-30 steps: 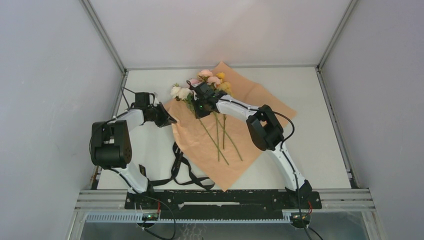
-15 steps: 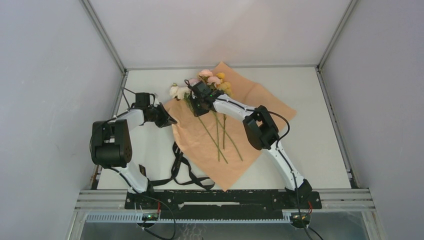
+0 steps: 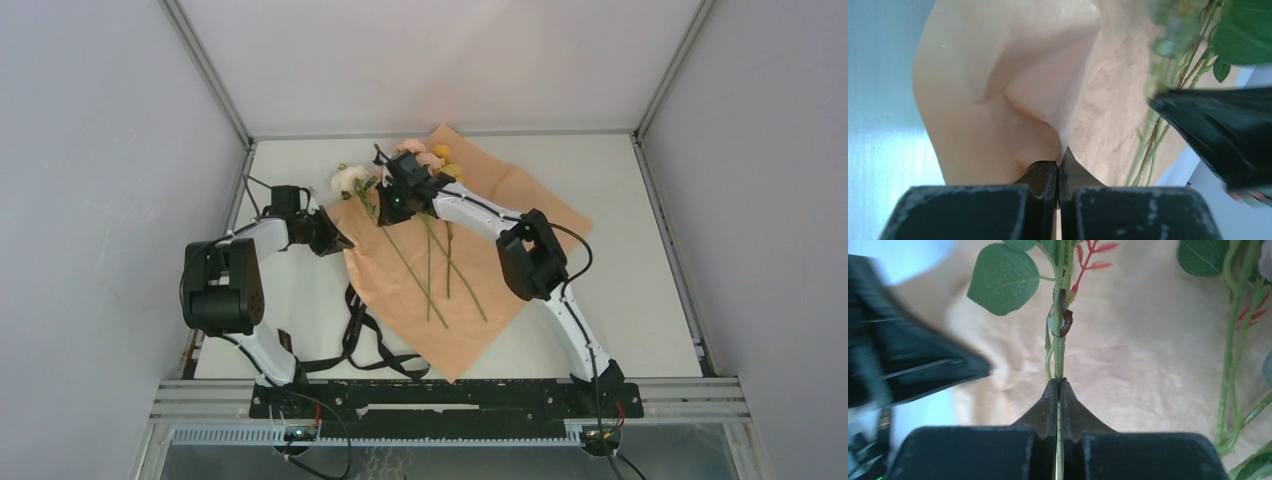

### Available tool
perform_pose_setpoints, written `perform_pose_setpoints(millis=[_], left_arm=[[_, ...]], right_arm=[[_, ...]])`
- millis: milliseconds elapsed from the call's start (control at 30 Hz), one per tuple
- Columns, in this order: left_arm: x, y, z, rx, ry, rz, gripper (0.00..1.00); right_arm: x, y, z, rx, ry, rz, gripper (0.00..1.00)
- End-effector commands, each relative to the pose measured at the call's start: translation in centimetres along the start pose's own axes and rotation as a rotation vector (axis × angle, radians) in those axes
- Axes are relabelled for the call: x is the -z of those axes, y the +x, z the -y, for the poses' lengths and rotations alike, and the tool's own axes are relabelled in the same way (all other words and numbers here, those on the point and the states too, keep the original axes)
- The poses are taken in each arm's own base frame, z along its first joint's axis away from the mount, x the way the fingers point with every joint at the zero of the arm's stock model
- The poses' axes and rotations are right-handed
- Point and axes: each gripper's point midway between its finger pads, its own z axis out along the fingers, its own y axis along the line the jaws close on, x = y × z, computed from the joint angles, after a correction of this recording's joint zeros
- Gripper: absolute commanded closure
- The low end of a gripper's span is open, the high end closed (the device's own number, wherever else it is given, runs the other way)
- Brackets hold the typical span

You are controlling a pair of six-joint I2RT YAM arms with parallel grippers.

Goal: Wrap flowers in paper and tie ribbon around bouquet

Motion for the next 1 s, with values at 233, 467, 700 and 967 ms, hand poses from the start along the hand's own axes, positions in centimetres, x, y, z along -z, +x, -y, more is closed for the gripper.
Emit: perform_pose_setpoints(millis=[233,467,700,967], left_arm=[[-0.1,0.4,-0.3,-0.036,-0.001,-0.012,1.00],[-0.1,0.2,-0.2,-0.039,-0.001,-0.017,1.00],[-0.1,0.3,-0.2,-0.044,-0.001,-0.020,1.00],[-0.3,0.5,-0.3,-0.039,0.003,-0.032,1.00]], right_arm=[[15.5,-13.3,-5.9,-0.094,-0.328,0.459,1.00],[14.8,-11.4,1.9,-0.183,-0.054,0.521,1.00],[9.3,-8.4,9.0,-0.190,0.201,0.367,0.96],[11.9,-6.0,9.7,-0.138,0.316,0.244,0.47]])
